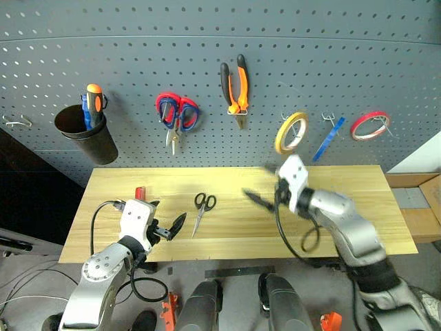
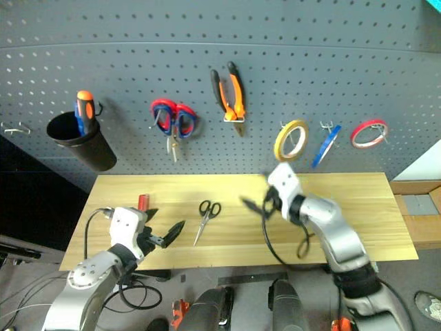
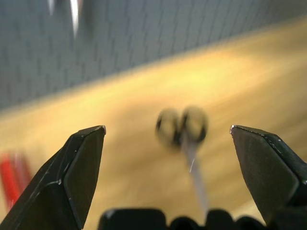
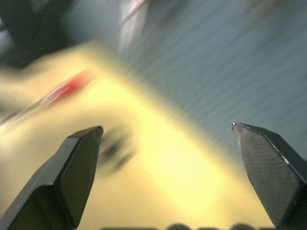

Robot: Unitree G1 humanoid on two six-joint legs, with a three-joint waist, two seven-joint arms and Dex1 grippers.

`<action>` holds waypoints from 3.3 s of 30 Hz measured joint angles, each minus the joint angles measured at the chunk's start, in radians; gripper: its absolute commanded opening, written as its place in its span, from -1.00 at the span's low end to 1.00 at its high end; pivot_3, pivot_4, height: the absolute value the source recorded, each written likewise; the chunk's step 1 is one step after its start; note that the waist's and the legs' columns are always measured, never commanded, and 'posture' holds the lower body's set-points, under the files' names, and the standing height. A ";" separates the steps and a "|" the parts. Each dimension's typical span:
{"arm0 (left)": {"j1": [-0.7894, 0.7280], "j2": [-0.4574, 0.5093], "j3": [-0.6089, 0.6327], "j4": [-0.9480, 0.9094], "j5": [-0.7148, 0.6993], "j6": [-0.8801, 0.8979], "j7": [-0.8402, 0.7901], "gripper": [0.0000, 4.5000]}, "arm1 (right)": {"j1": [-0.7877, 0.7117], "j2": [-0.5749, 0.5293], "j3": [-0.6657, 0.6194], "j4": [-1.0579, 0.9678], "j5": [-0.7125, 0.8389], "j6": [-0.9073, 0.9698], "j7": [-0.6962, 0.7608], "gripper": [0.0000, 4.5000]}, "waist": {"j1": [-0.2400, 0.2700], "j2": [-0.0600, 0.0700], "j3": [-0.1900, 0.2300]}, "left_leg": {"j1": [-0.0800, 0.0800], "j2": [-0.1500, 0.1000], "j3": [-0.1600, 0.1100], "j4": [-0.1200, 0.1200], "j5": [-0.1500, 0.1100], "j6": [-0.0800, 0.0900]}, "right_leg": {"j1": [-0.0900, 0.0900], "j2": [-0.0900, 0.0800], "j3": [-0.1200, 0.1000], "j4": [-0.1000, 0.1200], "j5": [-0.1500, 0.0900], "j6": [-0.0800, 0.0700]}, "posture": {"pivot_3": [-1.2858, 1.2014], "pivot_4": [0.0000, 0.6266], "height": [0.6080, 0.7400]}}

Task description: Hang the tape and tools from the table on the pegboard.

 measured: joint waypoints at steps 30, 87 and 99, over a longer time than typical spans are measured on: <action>-0.354 -0.173 -0.285 0.317 0.213 0.343 0.158 1.00 | 0.045 0.020 0.099 -0.038 -0.006 0.069 0.036 0.99 | 0.000 0.000 0.000 | 0.011 0.000 -0.001 -0.001 -0.002 0.001 | 0.011 -0.001 0.000 -0.003 -0.001 0.003 | -0.01 -0.10 1.00; -0.111 -0.174 -0.019 -0.207 0.120 -0.210 0.125 -0.96 | -0.265 0.225 -0.090 -0.041 0.181 0.039 0.032 1.00 | 0.030 0.000 0.000 | 0.010 0.000 -0.003 -0.013 0.001 -0.005 | 0.010 -0.001 -0.001 -0.013 -0.001 0.003 | 0.07 -0.25 1.00; -0.211 -0.169 0.036 -0.205 0.042 -0.176 0.125 -0.96 | -0.306 0.222 -0.097 -0.007 0.190 0.034 0.015 1.00 | 0.037 -0.002 -0.001 | 0.010 0.000 -0.003 -0.014 0.002 -0.006 | 0.008 -0.001 -0.001 -0.012 -0.001 0.002 | 0.05 -0.33 1.00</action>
